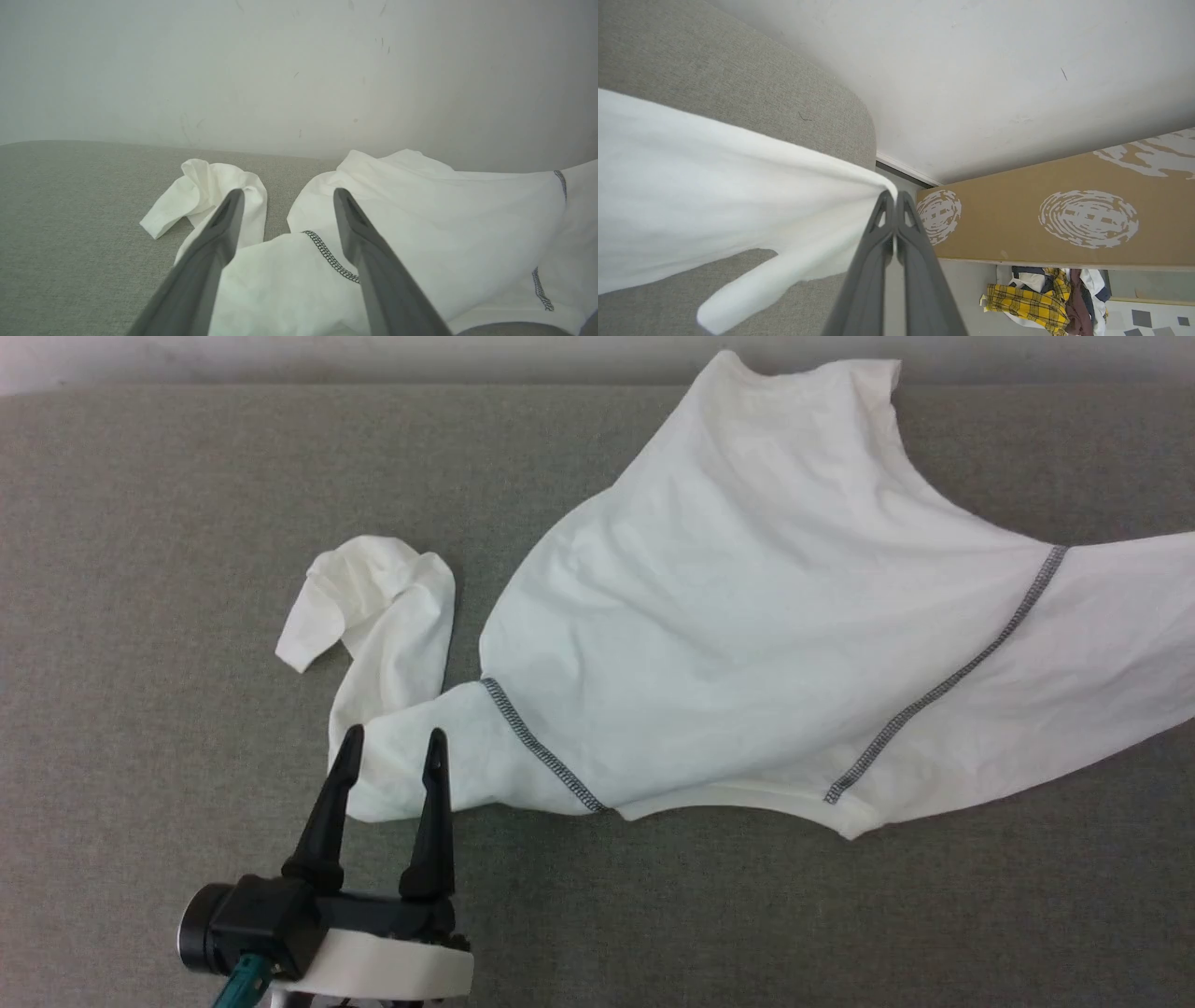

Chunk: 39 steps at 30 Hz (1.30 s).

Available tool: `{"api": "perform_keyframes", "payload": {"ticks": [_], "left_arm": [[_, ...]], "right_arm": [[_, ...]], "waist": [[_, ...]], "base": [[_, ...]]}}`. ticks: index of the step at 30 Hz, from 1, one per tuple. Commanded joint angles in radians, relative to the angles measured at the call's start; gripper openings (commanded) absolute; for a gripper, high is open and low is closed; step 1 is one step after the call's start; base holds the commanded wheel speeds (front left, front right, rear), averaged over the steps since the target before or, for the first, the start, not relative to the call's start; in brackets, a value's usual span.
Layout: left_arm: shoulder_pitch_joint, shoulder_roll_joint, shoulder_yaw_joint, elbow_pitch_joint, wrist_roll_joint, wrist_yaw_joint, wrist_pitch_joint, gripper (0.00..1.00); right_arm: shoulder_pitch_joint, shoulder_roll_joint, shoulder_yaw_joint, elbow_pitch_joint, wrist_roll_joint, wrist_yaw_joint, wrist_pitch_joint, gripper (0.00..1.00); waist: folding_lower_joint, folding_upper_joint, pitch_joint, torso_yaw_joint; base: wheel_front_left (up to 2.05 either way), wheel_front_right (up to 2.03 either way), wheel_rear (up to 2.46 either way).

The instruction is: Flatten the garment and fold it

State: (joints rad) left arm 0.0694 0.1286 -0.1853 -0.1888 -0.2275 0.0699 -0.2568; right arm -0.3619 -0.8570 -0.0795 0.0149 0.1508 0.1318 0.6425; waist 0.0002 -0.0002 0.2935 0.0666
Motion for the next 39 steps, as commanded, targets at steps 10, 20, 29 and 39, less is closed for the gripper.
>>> {"api": "perform_keyframes", "payload": {"ticks": [10, 20, 29, 39], "left_arm": [[-0.076, -0.026, -0.004, 0.041, 0.022, -0.043, -0.005, 1.00], [-0.064, -0.035, 0.018, 0.066, 0.034, -0.060, -0.005, 1.00], [0.002, -0.039, 0.051, 0.062, 0.035, -0.061, -0.005, 1.00], [0.066, -0.046, 0.062, 0.045, 0.040, -0.062, -0.005, 1.00]], "right_arm": [[-0.119, 0.001, 0.059, 0.153, -0.024, -0.001, -0.065, 0.60], [-0.133, 0.065, 0.033, 0.191, -0.040, -0.001, -0.191, 1.00], [-0.004, 0.303, -0.063, -0.020, -0.005, -0.001, -0.321, 1.00], [0.347, 0.735, -0.171, -0.340, -0.068, -0.001, -0.527, 1.00]], "waist": [[-0.0002, 0.0002, 0.101, 0.051], [-0.0002, 0.0002, 0.022, 0.019], [-0.0002, 0.0002, -0.090, -0.027], [-0.0002, 0.0002, -0.140, -0.046]], "base": [[0.00, 0.00, 0.00], [0.00, 0.00, 0.00], [0.00, 0.00, 0.00], [0.00, 0.00, 0.00]]}}
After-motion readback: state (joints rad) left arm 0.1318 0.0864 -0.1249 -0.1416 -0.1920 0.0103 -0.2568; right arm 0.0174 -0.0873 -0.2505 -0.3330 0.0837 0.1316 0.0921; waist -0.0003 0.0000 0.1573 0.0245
